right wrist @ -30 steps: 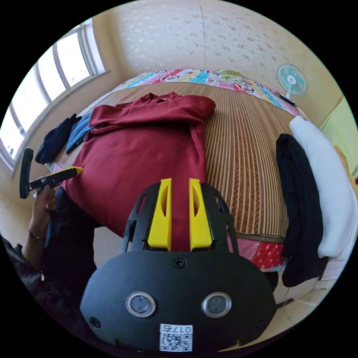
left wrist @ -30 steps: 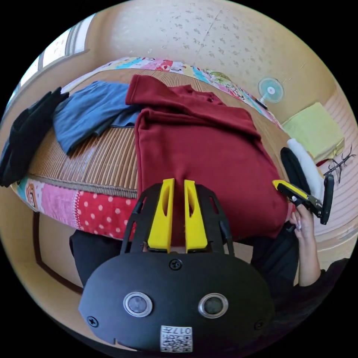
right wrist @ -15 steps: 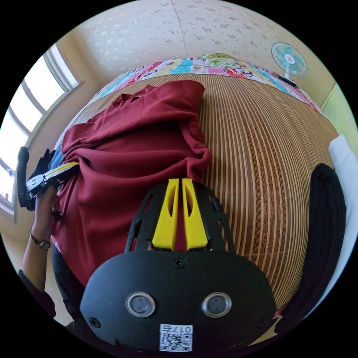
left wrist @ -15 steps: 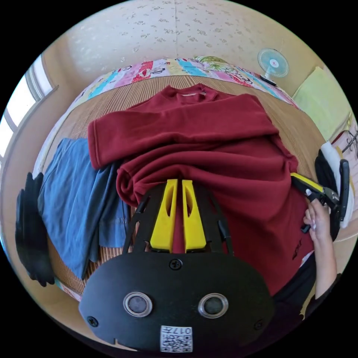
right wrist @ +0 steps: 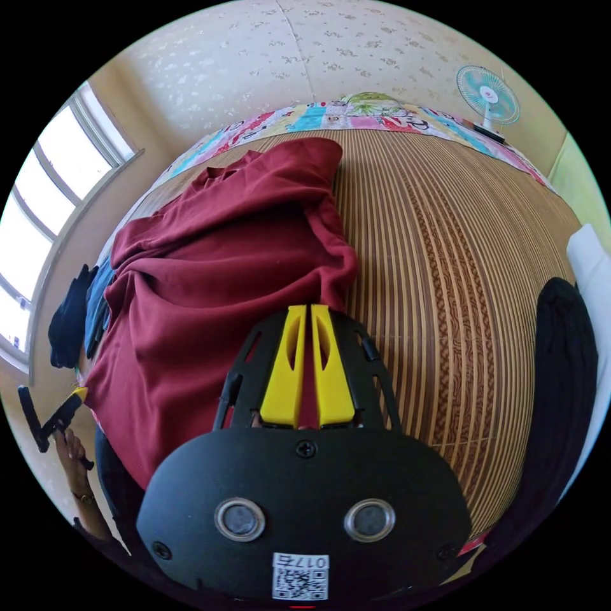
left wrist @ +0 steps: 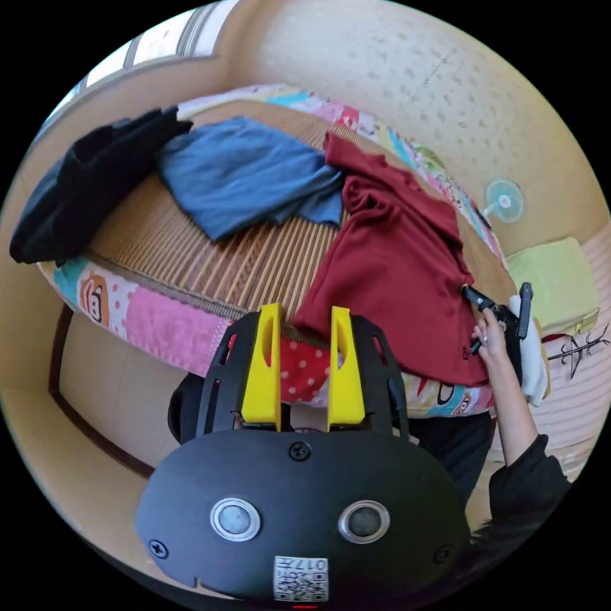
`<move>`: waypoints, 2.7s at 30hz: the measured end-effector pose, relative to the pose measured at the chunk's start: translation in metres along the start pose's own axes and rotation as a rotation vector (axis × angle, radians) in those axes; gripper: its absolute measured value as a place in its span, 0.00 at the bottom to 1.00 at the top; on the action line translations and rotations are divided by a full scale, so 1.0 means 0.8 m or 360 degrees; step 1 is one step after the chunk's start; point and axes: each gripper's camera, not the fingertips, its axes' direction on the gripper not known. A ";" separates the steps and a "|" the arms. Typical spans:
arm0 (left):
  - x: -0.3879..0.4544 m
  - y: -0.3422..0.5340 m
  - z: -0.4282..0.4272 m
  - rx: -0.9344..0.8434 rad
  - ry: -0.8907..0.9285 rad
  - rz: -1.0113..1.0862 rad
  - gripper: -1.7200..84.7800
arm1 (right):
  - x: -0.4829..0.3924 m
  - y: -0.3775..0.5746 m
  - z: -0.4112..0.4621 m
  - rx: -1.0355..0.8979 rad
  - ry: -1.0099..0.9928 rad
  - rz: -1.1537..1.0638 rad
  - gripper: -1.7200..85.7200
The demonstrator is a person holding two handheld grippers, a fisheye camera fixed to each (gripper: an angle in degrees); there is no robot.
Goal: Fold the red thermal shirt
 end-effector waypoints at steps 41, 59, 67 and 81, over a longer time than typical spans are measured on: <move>-0.080 -0.144 -0.073 0.0485 0.0990 0.0079 0.16 | -0.017 -0.032 -0.374 0.0767 -0.0278 0.0136 0.13; -0.101 0.047 0.044 0.0177 0.0789 -0.0614 0.18 | -0.085 0.128 -0.193 0.0365 0.0014 -0.0148 0.12; -0.016 0.023 -0.018 0.0446 0.0751 -0.0465 0.08 | -0.065 0.123 -0.201 0.0441 -0.0072 -0.0174 0.11; 0.375 0.043 0.071 -0.0073 0.1099 0.1101 0.10 | 0.056 0.127 -0.293 0.0689 -0.0070 0.0344 0.09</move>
